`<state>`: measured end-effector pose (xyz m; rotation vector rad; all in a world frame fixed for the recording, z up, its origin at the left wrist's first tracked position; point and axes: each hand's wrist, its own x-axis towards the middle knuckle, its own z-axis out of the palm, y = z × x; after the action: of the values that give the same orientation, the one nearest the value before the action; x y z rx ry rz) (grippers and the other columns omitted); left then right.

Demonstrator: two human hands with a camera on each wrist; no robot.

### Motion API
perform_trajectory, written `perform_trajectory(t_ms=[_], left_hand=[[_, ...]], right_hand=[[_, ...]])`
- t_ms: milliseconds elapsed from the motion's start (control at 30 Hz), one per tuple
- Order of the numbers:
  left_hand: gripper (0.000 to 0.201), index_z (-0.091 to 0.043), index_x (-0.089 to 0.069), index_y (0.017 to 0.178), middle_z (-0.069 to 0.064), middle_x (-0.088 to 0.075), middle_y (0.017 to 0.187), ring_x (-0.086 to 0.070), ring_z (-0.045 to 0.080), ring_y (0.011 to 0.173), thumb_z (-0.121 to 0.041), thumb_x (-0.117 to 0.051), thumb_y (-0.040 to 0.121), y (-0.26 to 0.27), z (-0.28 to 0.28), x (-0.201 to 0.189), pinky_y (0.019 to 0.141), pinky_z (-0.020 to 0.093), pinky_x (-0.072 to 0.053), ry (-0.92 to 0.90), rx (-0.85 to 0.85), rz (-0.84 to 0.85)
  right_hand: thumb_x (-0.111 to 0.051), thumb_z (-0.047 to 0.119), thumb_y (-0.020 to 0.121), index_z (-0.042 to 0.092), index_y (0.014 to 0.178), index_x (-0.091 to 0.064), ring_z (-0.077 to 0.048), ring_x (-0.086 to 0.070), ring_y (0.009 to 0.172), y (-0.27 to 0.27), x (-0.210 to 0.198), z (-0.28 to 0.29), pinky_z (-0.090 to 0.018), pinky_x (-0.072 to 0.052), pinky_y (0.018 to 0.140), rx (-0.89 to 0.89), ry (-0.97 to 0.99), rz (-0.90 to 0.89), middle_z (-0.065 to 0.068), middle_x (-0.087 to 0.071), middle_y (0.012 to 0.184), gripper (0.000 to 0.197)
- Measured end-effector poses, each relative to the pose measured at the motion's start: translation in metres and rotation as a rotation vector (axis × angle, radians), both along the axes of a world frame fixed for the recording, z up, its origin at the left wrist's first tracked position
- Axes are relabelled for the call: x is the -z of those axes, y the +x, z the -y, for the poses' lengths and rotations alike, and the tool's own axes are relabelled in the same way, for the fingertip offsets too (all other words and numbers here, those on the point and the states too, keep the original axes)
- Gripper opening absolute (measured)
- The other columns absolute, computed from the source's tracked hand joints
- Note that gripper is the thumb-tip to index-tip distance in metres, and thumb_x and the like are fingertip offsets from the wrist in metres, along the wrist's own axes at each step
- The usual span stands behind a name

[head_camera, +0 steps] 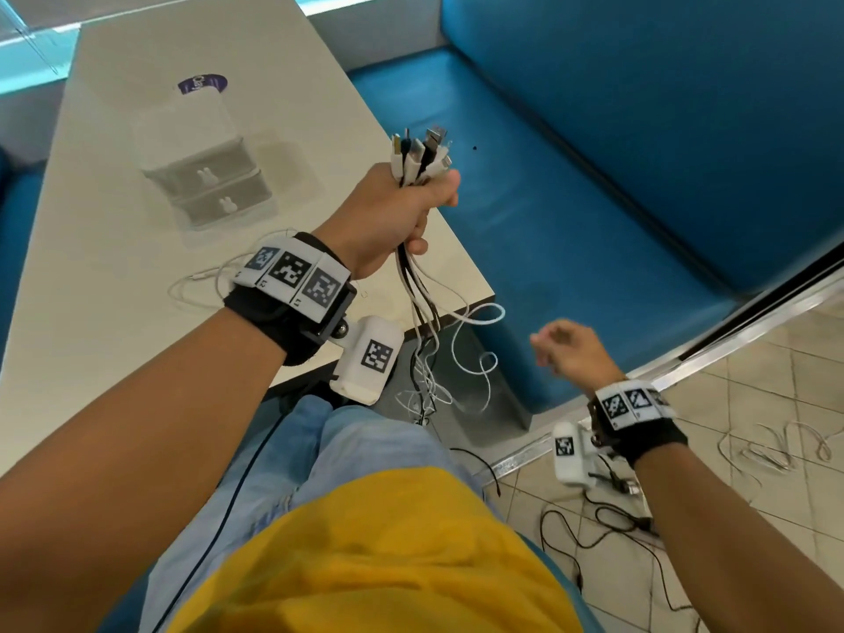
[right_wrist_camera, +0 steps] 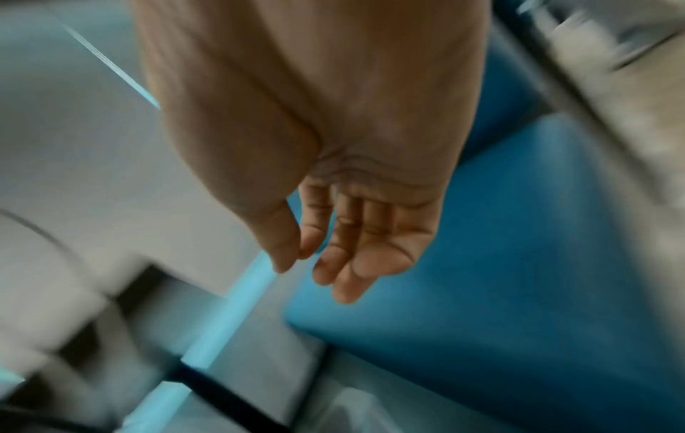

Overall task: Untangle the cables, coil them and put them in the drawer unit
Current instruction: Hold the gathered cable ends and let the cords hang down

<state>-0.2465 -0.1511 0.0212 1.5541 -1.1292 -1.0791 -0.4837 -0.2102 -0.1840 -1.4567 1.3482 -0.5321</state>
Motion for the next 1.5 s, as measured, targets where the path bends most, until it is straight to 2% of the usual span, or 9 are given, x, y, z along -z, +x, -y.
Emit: perform_trajectory(t_ms=[100,300,500,667,767,1033,1200,1333,1500], left_hand=[[0.021,-0.01,-0.063,0.086,-0.015,-0.033,0.043,-0.025,0.008,0.044,-0.023,-0.052,0.099,-0.004,-0.002,0.003,0.046,0.022,-0.031,0.001,0.036,0.023],[0.039,-0.013,-0.052,0.063,-0.003,-0.031,0.053,-0.029,0.012,0.044,-0.027,-0.048,0.1,-0.011,-0.004,0.008,0.048,0.023,-0.037,0.033,0.055,0.091],[0.012,-0.005,-0.052,0.072,0.0,-0.041,0.05,-0.037,0.013,0.044,-0.008,-0.05,0.083,-0.015,-0.013,0.009,0.051,0.03,-0.04,-0.046,0.115,0.092],[0.026,-0.012,-0.044,0.07,0.009,-0.044,0.059,-0.044,0.028,0.059,0.007,-0.044,0.089,-0.009,-0.011,0.011,0.062,0.049,-0.048,0.002,0.036,0.233],[0.03,-0.015,-0.042,0.073,0.007,-0.041,0.059,-0.042,0.023,0.054,0.007,-0.04,0.093,-0.005,-0.008,0.011,0.059,0.043,-0.043,-0.039,0.026,0.211],[0.057,-0.025,-0.046,0.041,-0.011,-0.028,0.038,-0.022,0.013,0.04,-0.003,-0.042,0.094,-0.005,0.001,0.001,0.046,0.024,-0.019,-0.146,-0.128,-0.009],[0.041,-0.017,-0.051,0.064,-0.007,-0.032,0.039,-0.028,0.007,0.033,-0.035,-0.048,0.099,-0.002,0.016,-0.005,0.041,0.018,-0.023,-0.222,-0.332,-0.267],[0.041,-0.015,-0.052,0.067,-0.003,-0.02,0.046,-0.015,0.01,0.036,-0.038,-0.044,0.1,0.02,0.014,-0.009,0.042,0.019,-0.013,-0.232,-0.342,-0.31],[0.041,-0.018,-0.058,0.062,-0.007,-0.03,0.042,-0.022,0.01,0.034,-0.035,-0.051,0.098,0.048,0.013,-0.011,0.042,0.019,-0.02,-0.268,-0.412,-0.004]], right_hand=[[-0.057,0.012,0.094,0.014,0.074,-0.051,-0.004,-0.052,0.047,0.036,-0.084,0.005,-0.015,-0.038,0.046,-0.049,-0.23,0.169,-0.006,-0.056,0.062,0.021],[-0.048,0.032,0.099,0.018,0.098,-0.057,-0.001,-0.054,0.079,0.091,-0.201,-0.007,-0.028,-0.047,0.076,-0.238,-0.553,0.367,0.012,-0.058,0.085,0.017],[-0.049,0.05,0.094,0.019,0.082,-0.063,-0.004,-0.054,0.068,0.134,-0.231,-0.009,-0.02,-0.041,0.061,-0.513,-0.686,-0.044,0.009,-0.059,0.072,0.035],[-0.04,0.051,0.097,0.009,0.079,-0.07,-0.016,-0.065,0.08,0.154,-0.235,-0.019,-0.034,-0.05,0.082,-0.498,-0.744,-0.131,0.002,-0.07,0.077,0.055],[-0.033,0.049,0.101,0.018,0.085,-0.07,-0.012,-0.065,0.086,0.159,-0.24,-0.021,-0.032,-0.048,0.089,-0.445,-0.716,-0.098,0.01,-0.067,0.076,0.051],[-0.025,0.058,0.097,0.03,0.133,-0.051,-0.012,-0.059,0.111,0.15,-0.221,-0.009,-0.034,-0.049,0.093,-0.225,-0.332,0.406,0.003,-0.063,0.12,0.053],[-0.013,0.064,0.096,0.02,0.084,-0.065,-0.019,-0.051,0.043,0.14,-0.176,-0.03,-0.031,-0.048,0.049,-0.316,-0.101,0.271,-0.005,-0.055,0.047,0.069],[-0.029,0.05,0.101,0.008,0.073,-0.061,-0.014,-0.028,0.037,0.106,-0.105,-0.023,-0.027,-0.028,0.044,-0.31,-0.008,0.172,0.001,-0.031,0.043,0.06],[-0.034,0.049,0.1,0.014,0.06,-0.058,-0.011,-0.039,0.04,0.058,-0.042,-0.017,-0.027,-0.032,0.05,-0.179,-0.03,-0.154,0.005,-0.042,0.044,0.058]])
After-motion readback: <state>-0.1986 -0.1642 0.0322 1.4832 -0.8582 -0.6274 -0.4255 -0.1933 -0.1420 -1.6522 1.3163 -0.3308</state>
